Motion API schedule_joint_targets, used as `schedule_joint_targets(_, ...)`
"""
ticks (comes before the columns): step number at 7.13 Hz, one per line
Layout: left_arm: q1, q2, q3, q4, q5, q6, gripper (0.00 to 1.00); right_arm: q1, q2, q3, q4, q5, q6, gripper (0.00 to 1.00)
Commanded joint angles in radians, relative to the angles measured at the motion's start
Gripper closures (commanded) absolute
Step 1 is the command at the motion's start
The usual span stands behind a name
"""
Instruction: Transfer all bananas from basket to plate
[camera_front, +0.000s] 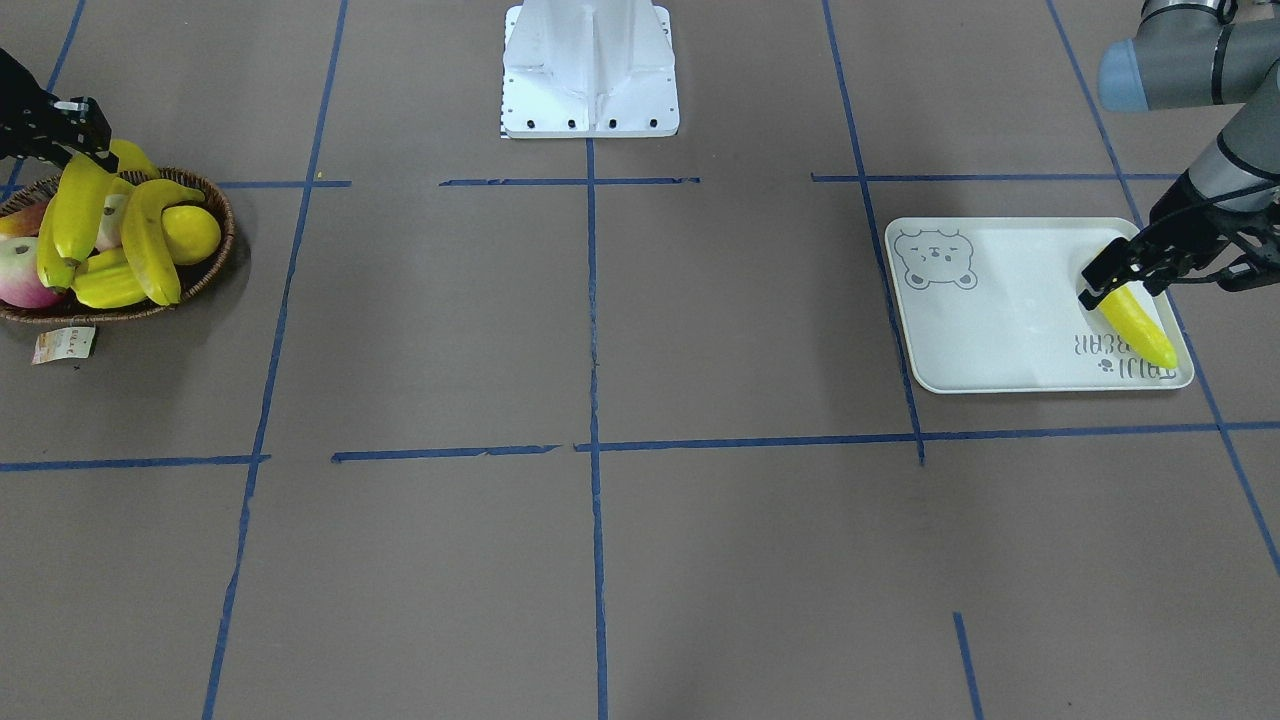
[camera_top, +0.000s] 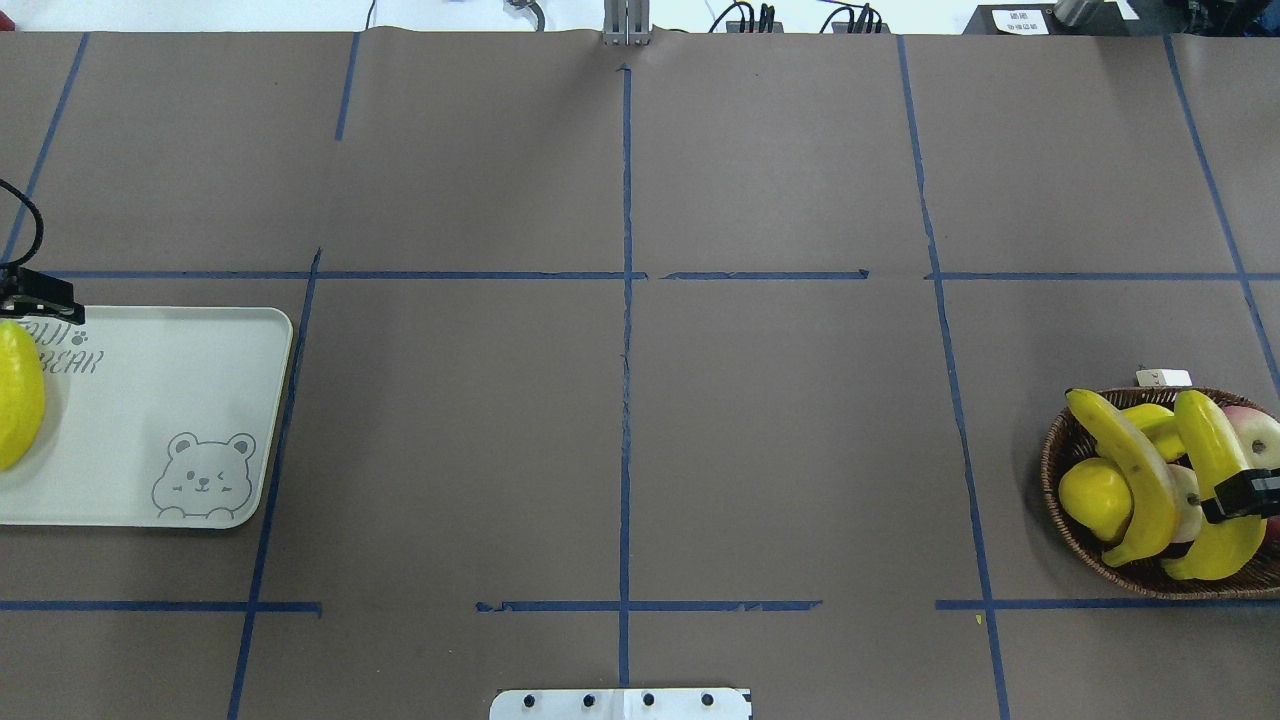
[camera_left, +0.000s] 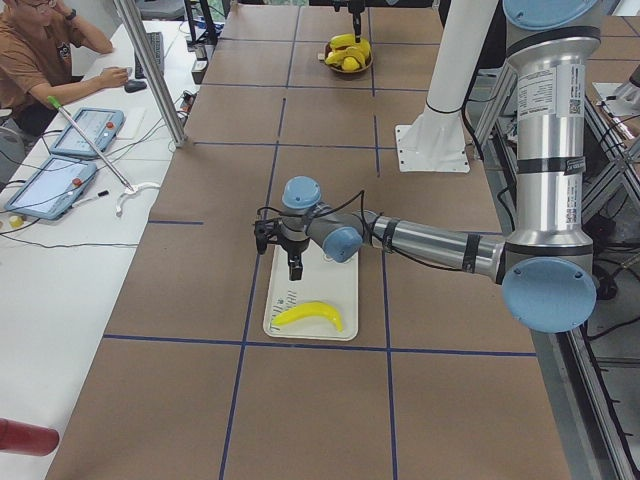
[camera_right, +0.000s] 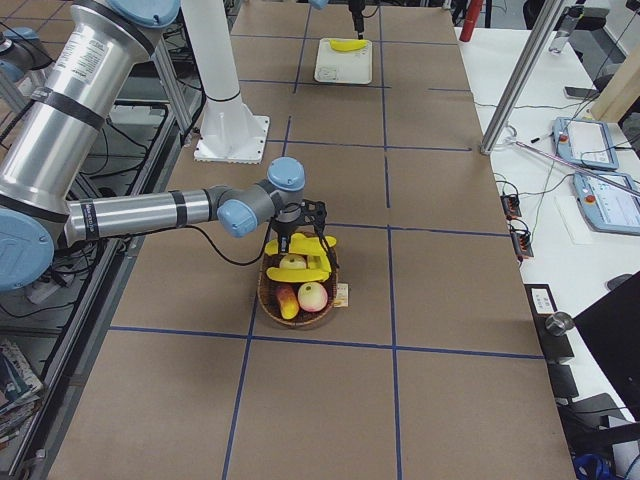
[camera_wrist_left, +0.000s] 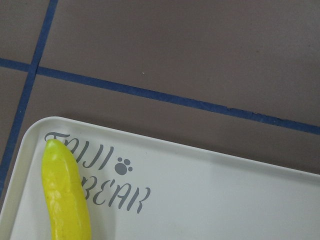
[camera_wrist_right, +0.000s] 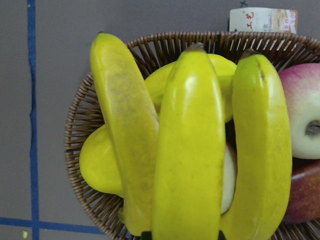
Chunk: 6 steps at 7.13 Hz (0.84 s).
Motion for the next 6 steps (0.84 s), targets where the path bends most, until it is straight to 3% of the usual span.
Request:
schedule_joint_targets(1,0.000,0.001,-0.002,0.003,0.000,0.000,0.01,0.077,-0.014,0.071,-0.082,0.041,-0.072,1.00)
schedule_joint_targets(2,0.000,0.001,0.000,0.003,0.000,0.000,0.01,0.127,0.002,0.134,-0.221,0.041,-0.156,1.00)
schedule_joint_targets(4,0.000,0.001,-0.003,0.003,0.000,-0.002,0.01,0.238,0.162,0.199,-0.500,0.071,-0.269,1.00)
schedule_joint_targets(6,0.006,-0.005,-0.004,0.003,-0.003,-0.002,0.01,0.160,0.527,0.128,-0.706,0.067,-0.262,0.99)
